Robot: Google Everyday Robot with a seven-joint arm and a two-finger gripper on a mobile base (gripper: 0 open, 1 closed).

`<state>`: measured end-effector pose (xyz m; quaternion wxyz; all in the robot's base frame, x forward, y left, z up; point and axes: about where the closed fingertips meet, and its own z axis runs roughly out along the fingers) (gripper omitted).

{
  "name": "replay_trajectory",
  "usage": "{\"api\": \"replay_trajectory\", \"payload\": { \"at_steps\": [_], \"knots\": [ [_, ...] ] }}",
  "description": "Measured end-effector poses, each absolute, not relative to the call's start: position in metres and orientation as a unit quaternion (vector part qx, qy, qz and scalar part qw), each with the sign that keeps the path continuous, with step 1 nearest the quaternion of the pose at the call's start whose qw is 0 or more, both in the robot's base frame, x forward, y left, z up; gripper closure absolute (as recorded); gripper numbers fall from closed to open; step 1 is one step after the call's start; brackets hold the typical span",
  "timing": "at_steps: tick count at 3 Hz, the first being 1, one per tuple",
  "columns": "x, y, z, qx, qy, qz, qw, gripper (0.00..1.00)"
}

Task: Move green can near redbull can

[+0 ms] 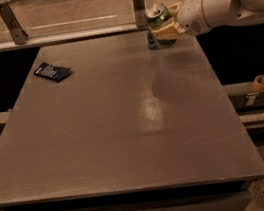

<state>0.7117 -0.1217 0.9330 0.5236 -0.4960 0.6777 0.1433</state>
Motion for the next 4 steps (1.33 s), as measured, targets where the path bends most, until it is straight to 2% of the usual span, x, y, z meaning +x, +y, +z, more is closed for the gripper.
{"api": "replay_trajectory", "payload": {
  "at_steps": [1, 2, 4],
  "knots": [
    [0.715, -0.145, 0.911, -0.457, 0.709, 0.135, 0.521, 1.0],
    [0.728, -0.147, 0.898, -0.427, 0.714, 0.147, 0.535, 0.83],
    [0.754, -0.159, 0.889, -0.389, 0.721, 0.149, 0.553, 0.37]
  ]
}}
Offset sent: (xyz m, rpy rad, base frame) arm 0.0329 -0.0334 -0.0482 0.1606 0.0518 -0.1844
